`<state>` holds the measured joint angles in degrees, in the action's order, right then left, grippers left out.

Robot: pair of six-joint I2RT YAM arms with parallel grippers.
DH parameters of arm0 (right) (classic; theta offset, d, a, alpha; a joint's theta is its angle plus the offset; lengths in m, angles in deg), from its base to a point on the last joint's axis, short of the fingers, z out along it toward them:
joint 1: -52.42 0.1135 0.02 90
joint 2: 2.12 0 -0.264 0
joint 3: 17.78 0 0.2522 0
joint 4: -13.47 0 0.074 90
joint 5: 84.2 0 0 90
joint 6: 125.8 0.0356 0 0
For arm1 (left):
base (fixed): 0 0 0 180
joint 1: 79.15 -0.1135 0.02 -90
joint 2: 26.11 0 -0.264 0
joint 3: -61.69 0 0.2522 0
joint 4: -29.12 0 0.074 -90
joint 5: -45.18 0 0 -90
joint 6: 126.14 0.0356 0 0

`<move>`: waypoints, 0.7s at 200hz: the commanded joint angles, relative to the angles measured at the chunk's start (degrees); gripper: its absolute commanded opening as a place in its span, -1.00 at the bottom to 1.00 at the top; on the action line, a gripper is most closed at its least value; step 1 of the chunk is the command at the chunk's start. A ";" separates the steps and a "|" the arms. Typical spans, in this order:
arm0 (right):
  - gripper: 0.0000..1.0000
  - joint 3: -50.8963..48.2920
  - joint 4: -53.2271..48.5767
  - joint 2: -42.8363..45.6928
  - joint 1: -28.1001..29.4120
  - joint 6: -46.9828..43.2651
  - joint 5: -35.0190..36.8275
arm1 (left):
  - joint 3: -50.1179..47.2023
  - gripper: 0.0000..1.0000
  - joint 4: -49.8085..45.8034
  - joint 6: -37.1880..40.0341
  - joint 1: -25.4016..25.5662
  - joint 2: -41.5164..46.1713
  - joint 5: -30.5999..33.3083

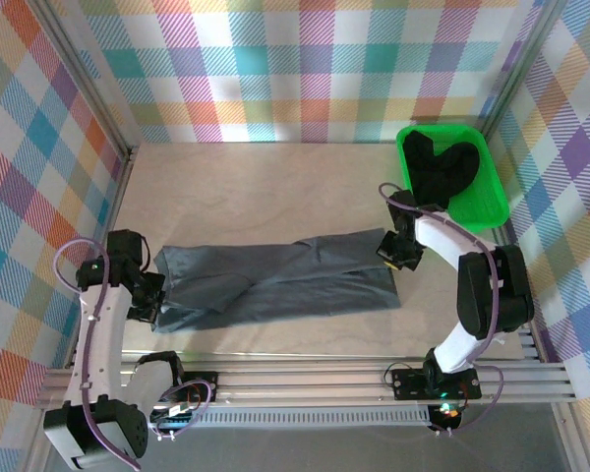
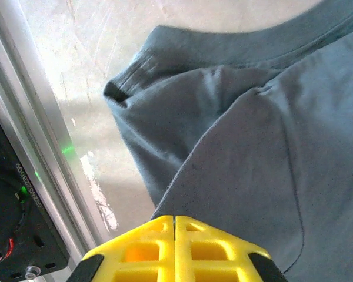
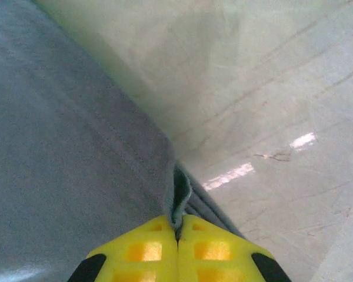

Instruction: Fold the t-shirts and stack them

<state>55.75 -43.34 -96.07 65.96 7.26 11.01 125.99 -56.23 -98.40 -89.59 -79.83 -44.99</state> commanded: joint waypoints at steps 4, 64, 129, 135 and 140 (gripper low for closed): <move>-1.00 0.44 -0.07 -1.21 0.26 -0.34 1.99 | -3.91 -1.00 3.80 -0.25 -0.08 -0.83 -3.35; -0.33 3.79 -3.37 1.21 0.56 -1.59 4.49 | 2.25 0.03 0.49 1.00 1.84 -3.41 0.42; -0.35 11.27 1.66 -3.62 3.95 -7.58 -1.91 | 16.57 0.11 12.56 8.05 0.80 -21.24 0.54; -0.35 11.95 2.51 -5.44 3.96 -8.21 -3.41 | 16.99 0.11 15.42 9.49 0.24 -24.02 -0.51; -0.36 12.82 2.21 -7.03 3.95 -8.52 -4.21 | 17.09 0.13 18.39 11.12 0.12 -26.20 -1.61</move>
<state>65.89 -43.21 -97.01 69.48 1.95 12.21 142.17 -48.78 -93.39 -88.32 -96.48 -44.00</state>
